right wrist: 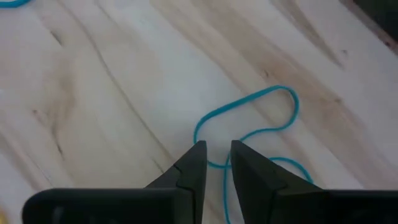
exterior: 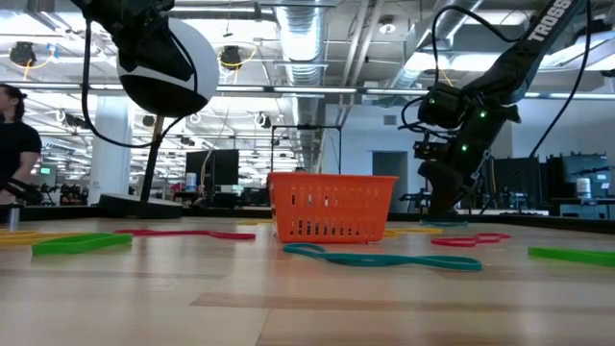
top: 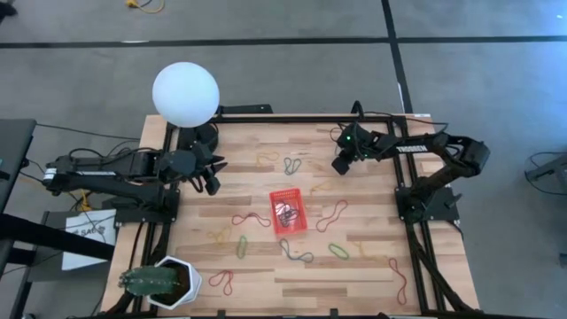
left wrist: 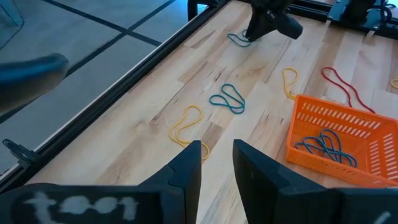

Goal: Pick and place items into bin
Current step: Put the blue rubber band into the orange bin

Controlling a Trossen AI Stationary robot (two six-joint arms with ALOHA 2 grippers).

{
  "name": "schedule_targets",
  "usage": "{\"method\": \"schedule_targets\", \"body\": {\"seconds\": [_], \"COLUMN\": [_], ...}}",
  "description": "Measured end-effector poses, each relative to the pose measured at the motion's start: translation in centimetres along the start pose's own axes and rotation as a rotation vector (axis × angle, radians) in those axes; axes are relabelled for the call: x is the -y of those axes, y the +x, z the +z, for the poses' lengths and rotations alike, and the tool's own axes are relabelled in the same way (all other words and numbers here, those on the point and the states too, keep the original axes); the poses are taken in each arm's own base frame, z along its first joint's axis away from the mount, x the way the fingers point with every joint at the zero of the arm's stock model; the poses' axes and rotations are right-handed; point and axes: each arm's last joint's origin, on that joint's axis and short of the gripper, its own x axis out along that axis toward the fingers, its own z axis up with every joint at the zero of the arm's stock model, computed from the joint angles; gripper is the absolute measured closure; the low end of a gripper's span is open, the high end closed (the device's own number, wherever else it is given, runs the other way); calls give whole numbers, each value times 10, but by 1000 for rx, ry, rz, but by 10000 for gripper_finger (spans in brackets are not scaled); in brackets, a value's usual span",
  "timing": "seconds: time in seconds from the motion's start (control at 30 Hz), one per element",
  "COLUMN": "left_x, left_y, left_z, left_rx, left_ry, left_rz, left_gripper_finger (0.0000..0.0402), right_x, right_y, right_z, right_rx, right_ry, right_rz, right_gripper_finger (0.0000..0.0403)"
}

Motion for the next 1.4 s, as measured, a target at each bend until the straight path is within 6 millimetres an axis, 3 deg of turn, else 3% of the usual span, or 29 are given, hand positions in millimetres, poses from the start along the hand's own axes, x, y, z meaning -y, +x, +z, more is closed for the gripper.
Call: {"method": "schedule_targets", "body": {"seconds": [0.5,0.77,0.93,1.1,1.3,1.4], "left_x": [0,0,0,0,0,0], "left_y": [0,0,0,0,0,0], "left_z": [0,0,0,0,0,0], "left_rx": [1,1,1,1,1,1], "left_ry": [0,1,0,0,0,0], "left_rz": [2,2,1,1,1,1], "left_gripper_finger": [319,319,319,319,319,319], "right_x": [-3,-5,-4,-3,-6,-14], "right_y": [0,24,28,28,27,19], "right_z": [0,-4,-2,-2,-1,5], "right_rx": [5,-37,-12,-10,3,31], "right_ry": [-11,-9,-1,8,40,68], "right_rz": [18,-27,-31,-27,2,23], "right_gripper_finger": [292,289,290,314,392,393]}}
